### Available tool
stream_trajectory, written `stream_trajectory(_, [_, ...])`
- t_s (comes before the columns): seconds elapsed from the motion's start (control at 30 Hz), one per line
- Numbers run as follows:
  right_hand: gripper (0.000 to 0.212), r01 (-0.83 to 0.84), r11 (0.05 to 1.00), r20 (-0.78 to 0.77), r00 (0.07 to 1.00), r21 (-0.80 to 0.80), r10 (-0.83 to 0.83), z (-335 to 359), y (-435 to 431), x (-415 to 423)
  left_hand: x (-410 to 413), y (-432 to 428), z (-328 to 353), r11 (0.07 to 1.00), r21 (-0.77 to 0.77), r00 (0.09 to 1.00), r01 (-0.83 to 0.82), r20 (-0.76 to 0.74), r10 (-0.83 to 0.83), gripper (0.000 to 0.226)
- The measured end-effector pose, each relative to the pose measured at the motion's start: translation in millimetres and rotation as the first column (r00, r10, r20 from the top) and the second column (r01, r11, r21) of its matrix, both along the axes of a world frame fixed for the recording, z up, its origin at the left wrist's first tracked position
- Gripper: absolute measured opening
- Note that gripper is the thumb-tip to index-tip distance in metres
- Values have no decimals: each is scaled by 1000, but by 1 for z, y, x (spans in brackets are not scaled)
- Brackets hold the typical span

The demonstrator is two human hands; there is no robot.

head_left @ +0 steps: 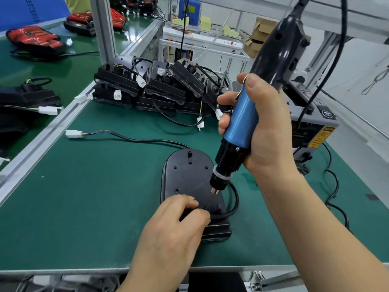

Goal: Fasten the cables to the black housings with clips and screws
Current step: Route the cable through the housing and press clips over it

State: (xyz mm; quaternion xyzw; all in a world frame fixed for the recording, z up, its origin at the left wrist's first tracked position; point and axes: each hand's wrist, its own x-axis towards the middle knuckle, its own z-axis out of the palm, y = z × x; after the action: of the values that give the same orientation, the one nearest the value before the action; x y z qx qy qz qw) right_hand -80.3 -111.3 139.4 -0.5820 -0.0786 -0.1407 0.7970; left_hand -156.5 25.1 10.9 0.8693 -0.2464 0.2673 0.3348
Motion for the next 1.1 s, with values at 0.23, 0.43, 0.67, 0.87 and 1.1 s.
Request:
stream_trajectory(0.23, [18, 21, 993, 66, 998, -119, -14, 3, 9, -1, 0, 0, -1, 1000, -5, 1000, 0, 2, 0, 6])
stream_trajectory(0.43, [27, -34, 988, 95, 994, -148, 49, 4, 15, -3, -1, 0, 0, 1000, -18, 1000, -5, -22, 5, 8])
stream_trajectory(0.67, [43, -128, 979, 129, 980, -160, 149, 3, 16, -8, -1, 2, 0, 999, -31, 999, 25, -30, -26, 15])
stream_trajectory(0.87, [36, -138, 978, 128, 979, -154, 158, 3, 17, -8, -1, 1, 2, 999, -37, 999, 24, -33, -25, 11])
stream_trajectory(1.1, [48, -140, 976, 132, 978, -167, 163, 1, 15, -8, -1, 2, 3, 999, -31, 998, 34, -45, -35, 11])
